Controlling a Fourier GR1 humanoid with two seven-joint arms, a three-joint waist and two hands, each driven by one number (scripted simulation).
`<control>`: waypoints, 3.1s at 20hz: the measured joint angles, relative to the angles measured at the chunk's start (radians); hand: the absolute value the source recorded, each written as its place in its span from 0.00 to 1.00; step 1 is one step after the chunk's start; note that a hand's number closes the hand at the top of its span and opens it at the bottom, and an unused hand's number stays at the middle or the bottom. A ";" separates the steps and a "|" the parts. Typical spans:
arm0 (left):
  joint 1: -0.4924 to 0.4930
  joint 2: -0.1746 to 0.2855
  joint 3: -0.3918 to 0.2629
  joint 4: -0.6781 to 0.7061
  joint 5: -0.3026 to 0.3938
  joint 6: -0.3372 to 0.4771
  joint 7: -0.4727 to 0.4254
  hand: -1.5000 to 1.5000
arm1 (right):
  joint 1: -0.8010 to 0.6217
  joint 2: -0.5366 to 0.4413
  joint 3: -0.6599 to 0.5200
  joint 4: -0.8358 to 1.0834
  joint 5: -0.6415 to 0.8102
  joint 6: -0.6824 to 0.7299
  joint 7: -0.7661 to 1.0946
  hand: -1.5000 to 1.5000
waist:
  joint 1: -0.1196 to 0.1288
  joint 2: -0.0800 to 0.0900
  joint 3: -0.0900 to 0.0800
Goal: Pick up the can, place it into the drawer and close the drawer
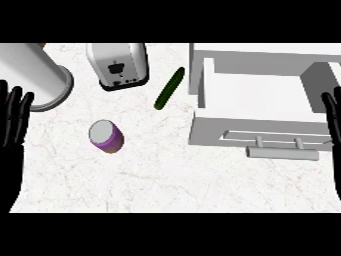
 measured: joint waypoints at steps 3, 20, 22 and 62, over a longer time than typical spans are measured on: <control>-0.020 0.043 -0.014 0.027 0.110 -0.119 -0.017 0.00 | -0.010 -0.004 0.019 0.009 -0.009 0.021 0.009 0.00 | -0.026 -0.006 0.002; -0.199 0.592 0.063 0.556 0.714 -0.981 0.009 0.00 | 0.144 -0.024 -0.111 0.025 -0.063 -0.014 0.150 0.00 | -0.074 -0.010 0.005; -0.241 0.625 0.081 0.646 0.747 -1.026 0.007 0.00 | 0.167 -0.022 -0.123 0.018 -0.072 -0.004 0.136 0.00 | -0.070 -0.012 0.005; -0.410 0.452 -0.041 0.988 0.815 -1.020 0.278 0.00 | 0.436 -0.025 -0.490 -0.061 -0.377 0.348 0.080 0.00 | -0.052 -0.016 0.005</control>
